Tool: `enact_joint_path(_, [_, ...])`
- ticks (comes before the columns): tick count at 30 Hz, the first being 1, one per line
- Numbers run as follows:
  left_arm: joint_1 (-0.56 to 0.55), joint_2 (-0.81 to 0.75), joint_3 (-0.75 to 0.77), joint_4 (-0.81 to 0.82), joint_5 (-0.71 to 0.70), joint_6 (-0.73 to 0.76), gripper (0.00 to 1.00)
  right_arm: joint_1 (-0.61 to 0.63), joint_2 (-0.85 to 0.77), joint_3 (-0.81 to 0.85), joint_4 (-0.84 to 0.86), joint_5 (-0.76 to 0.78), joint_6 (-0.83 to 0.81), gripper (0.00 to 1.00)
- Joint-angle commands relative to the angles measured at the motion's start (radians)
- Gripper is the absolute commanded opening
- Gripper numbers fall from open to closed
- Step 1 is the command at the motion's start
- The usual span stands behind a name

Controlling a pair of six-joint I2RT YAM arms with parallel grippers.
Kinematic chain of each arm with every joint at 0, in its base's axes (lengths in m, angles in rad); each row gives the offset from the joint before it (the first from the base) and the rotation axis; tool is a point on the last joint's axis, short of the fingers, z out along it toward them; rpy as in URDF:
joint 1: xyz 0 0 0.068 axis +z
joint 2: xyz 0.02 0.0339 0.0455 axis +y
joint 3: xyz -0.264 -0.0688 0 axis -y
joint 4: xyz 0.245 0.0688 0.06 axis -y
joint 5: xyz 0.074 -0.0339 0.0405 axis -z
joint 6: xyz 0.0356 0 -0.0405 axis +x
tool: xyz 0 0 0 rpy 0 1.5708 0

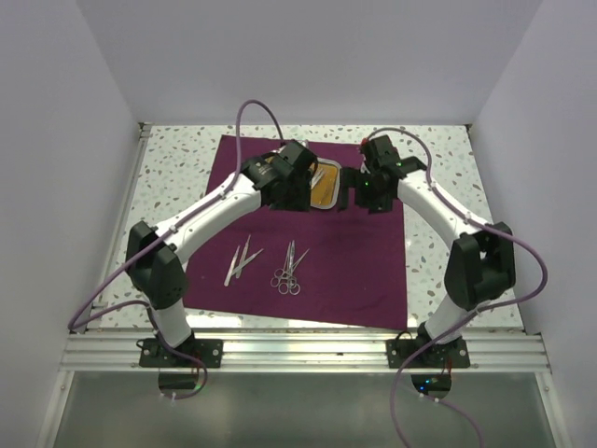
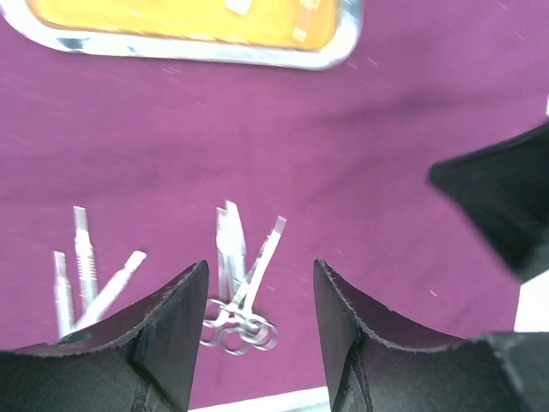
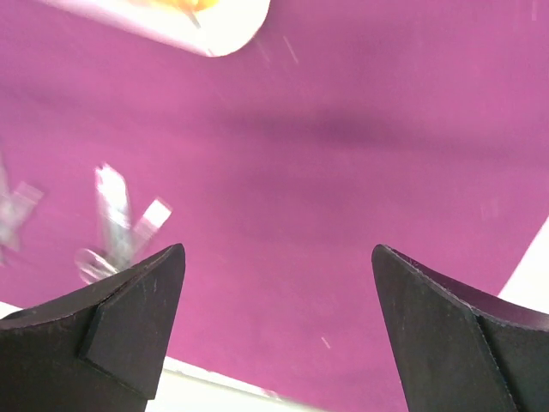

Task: Open and lay out the surgical kit
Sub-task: Pick up the medical item from the container.

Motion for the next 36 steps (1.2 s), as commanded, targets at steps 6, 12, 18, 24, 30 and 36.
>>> enact_joint_path(6, [0.117, -0.023, 0.045, -0.039, 0.013, 0.114, 0.53, 0.009, 0.226, 0.322, 0.005, -0.042, 0.078, 0.93])
enact_joint_path(12, [0.132, -0.06, -0.009, -0.05, -0.004, 0.158, 0.52, 0.068, 0.421, 0.537, -0.038, 0.016, 0.097, 0.91])
enact_joint_path(18, [0.143, -0.112, -0.095, -0.021, -0.001, 0.178, 0.51, 0.118, 0.591, 0.73, -0.111, 0.117, 0.136, 0.87])
enact_joint_path(24, [0.193, -0.169, -0.207, 0.033, 0.019, 0.201, 0.51, 0.125, 0.694, 0.853, -0.216, 0.227, 0.173, 0.81])
enact_joint_path(30, [0.264, -0.203, -0.288, 0.068, 0.059, 0.233, 0.5, 0.127, 0.715, 0.821, -0.209, 0.241, 0.184, 0.77])
enact_joint_path(36, [0.304, -0.204, -0.297, 0.073, 0.076, 0.272, 0.48, 0.127, 0.732, 0.786, -0.16, 0.215, 0.199, 0.74])
